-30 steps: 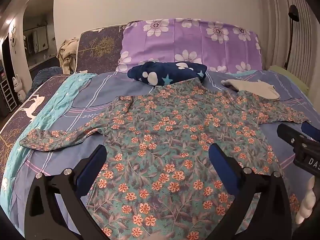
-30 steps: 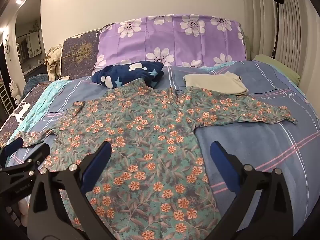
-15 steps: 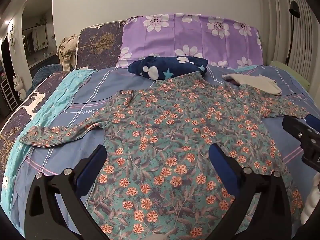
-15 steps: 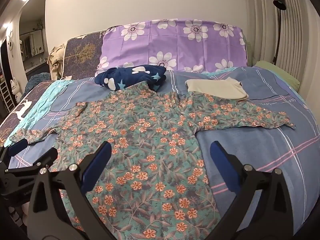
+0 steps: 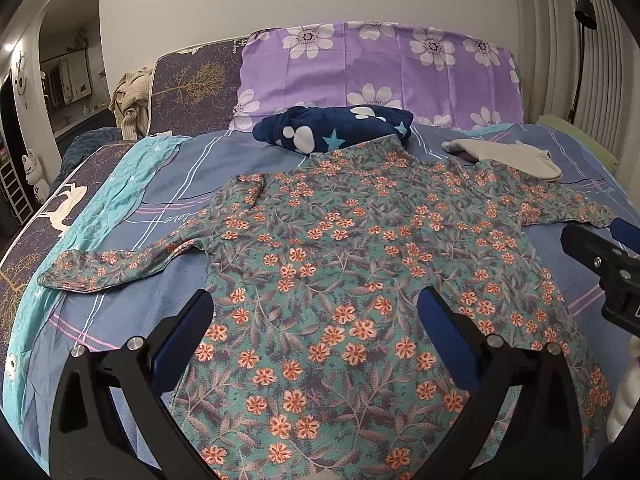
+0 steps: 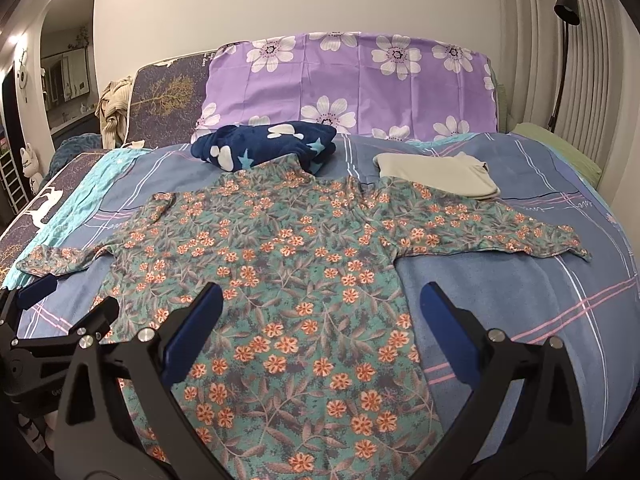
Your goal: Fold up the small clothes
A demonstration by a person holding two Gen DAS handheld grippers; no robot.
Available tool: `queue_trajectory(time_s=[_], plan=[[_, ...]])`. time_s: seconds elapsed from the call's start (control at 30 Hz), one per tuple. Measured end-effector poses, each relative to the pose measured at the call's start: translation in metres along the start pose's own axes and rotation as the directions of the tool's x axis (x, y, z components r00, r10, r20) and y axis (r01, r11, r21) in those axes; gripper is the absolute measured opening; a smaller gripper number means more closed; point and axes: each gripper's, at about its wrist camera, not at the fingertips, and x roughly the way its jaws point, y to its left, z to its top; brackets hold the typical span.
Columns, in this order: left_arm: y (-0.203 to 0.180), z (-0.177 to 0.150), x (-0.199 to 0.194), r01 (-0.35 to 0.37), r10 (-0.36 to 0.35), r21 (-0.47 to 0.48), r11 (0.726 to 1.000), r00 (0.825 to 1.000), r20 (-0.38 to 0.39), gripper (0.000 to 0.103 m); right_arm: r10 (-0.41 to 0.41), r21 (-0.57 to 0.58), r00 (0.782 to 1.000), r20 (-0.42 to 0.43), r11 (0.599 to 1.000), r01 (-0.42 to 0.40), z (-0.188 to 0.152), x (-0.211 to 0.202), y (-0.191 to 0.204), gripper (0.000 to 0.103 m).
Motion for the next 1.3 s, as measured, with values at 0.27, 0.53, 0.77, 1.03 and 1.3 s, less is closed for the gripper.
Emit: queue_trajectory(time_s=[0.27, 0.53, 0.77, 1.03, 1.3], plan=[[0.006, -0.003, -0.002, -0.015, 0.015, -0.009, 1.000, 1.000, 0.007, 0.102, 0.001, -0.011, 1.000, 0.006, 1.000, -0.001, -0.002, -0.002, 0.009, 0.100], [0.009, -0.007, 0.004, -0.023, 0.023, -0.015, 1.000, 1.000, -0.005, 0.102, -0.004, -0.026, 1.000, -0.001, 1.000, 0.004, -0.005, 0.001, 0.018, 0.100], [0.012, -0.008, 0.006, -0.027, 0.027, -0.020, 0.999, 1.000, 0.007, 0.102, -0.015, -0.025, 1.000, -0.003, 1.000, 0.014, -0.007, 0.005, 0.018, 0.100], [0.014, -0.010, 0.007, -0.030, 0.031, -0.028, 0.999, 0.999, 0.015, 0.102, -0.004, -0.028, 1.000, -0.011, 1.000, 0.004, -0.009, 0.006, 0.020, 0.100], [0.017, -0.010, 0.009, -0.027, 0.028, -0.041, 0.999, 1.000, 0.005, 0.102, -0.001, -0.024, 1.000, -0.027, 1.000, 0.001, -0.010, 0.009, 0.019, 0.100]])
